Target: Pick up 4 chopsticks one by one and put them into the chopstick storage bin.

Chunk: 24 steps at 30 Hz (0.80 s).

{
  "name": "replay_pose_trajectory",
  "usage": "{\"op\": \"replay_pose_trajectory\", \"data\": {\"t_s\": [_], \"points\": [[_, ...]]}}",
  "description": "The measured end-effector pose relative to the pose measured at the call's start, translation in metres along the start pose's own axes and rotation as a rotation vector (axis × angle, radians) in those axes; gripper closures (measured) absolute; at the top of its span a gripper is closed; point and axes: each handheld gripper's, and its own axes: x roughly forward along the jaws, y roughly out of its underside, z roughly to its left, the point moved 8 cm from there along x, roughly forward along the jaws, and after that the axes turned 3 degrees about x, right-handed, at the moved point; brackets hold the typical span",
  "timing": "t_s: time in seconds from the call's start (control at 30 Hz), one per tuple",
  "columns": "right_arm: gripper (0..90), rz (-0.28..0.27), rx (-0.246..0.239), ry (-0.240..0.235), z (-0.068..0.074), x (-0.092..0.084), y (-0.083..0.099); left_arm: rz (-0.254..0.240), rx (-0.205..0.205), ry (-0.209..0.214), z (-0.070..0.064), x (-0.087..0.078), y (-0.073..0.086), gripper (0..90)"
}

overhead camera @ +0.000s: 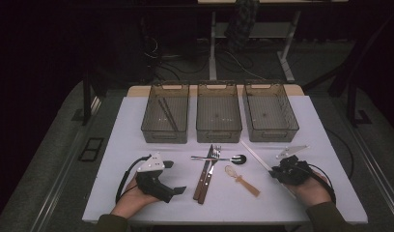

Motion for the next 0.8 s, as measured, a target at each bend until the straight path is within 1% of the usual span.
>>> {"op": "replay_pose_trajectory", "data": {"t_s": [0.1,0.2,0.37,0.47,0.57,0.7,0.8], "points": [[76.4,0.001,-0.005,-0.002,-0.003,0.000,0.001,0.000,0.000,0.000,0.000,0.000,0.000,0.0],[76.7,0.008,-0.016,0.008,-0.008,-0.001,0.002,0.000,0.000,0.001,0.000,0.000,0.000,0.0],[76.8,0.004,-0.008,0.004,-0.016,-0.003,0.005,-0.001,0.000,0.001,0.000,0.000,0.000,0.0],[76.8,-0.003,0.002,-0.009,-0.017,-0.003,0.006,0.002,0.001,0.001,0.000,0.000,0.000,0.0],[76.5,-0.008,-0.003,-0.010,-0.017,-0.003,0.006,0.002,0.001,0.001,0.000,0.000,0.000,0.0],[76.0,-0.031,0.023,-0.037,-0.018,-0.005,0.006,0.002,0.000,0.002,0.000,0.000,0.000,0.0],[74.5,-0.076,0.052,-0.062,-0.020,-0.012,0.002,0.002,-0.002,0.003,0.000,0.000,0.000,0.0]]}}
